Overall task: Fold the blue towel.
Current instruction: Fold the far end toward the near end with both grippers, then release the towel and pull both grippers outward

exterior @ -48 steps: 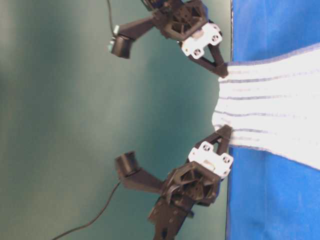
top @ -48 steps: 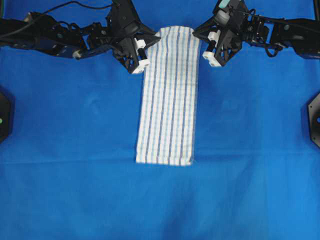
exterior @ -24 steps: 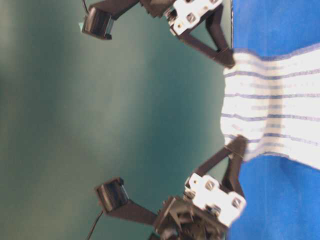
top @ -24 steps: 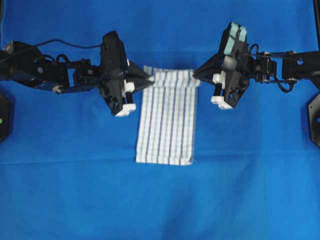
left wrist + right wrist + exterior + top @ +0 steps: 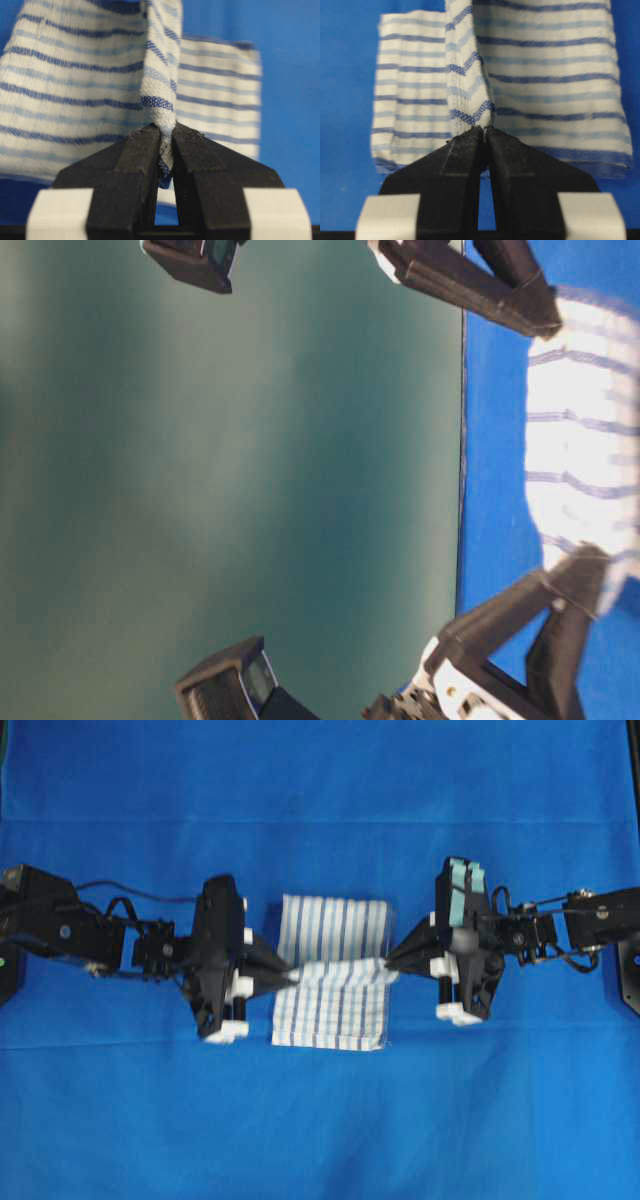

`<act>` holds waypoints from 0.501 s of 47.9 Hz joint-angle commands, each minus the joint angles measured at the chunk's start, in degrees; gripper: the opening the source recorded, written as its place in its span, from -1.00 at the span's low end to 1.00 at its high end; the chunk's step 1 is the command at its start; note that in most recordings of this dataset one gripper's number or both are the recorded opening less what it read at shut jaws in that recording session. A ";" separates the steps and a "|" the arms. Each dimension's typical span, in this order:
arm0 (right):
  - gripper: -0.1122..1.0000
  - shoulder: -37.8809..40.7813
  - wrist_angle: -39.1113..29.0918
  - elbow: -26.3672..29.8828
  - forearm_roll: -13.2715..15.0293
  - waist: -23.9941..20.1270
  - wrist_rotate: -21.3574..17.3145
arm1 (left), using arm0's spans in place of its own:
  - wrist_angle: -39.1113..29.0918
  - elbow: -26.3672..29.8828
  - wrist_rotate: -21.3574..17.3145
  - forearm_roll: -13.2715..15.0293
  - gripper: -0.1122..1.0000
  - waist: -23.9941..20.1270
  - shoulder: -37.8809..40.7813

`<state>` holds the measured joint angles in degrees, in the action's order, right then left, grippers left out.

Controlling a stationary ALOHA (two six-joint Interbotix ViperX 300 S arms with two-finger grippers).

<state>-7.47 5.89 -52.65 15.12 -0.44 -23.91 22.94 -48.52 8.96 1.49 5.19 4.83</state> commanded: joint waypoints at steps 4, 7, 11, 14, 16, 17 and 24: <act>-0.70 2.46 0.88 0.88 -0.97 -1.23 -0.09 | 0.44 -0.35 0.18 0.26 -0.74 1.49 1.05; -0.70 4.04 1.41 1.23 -1.58 -1.49 -0.09 | 0.79 0.09 0.26 0.44 -0.74 1.67 2.64; -0.70 6.06 1.93 1.76 -2.11 -1.85 -0.09 | 1.23 0.79 1.05 0.44 -0.74 1.76 4.31; -0.70 7.38 2.29 2.29 -2.37 -2.29 -0.09 | 1.49 1.14 1.67 0.44 -0.74 1.76 5.36; -0.70 7.82 2.55 2.46 -2.46 -2.37 -0.09 | 1.67 1.32 1.93 0.44 -0.74 1.76 5.89; -0.70 8.09 2.64 2.64 -2.46 -2.46 -0.09 | 1.76 1.41 2.02 0.44 -0.74 1.76 6.15; -0.70 8.70 2.90 3.16 -2.72 -2.55 -0.09 | 1.93 1.14 2.11 0.44 -0.74 1.76 6.59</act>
<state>1.76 8.44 -50.45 12.74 -2.81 -23.91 24.52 -47.20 10.99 1.85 6.68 12.22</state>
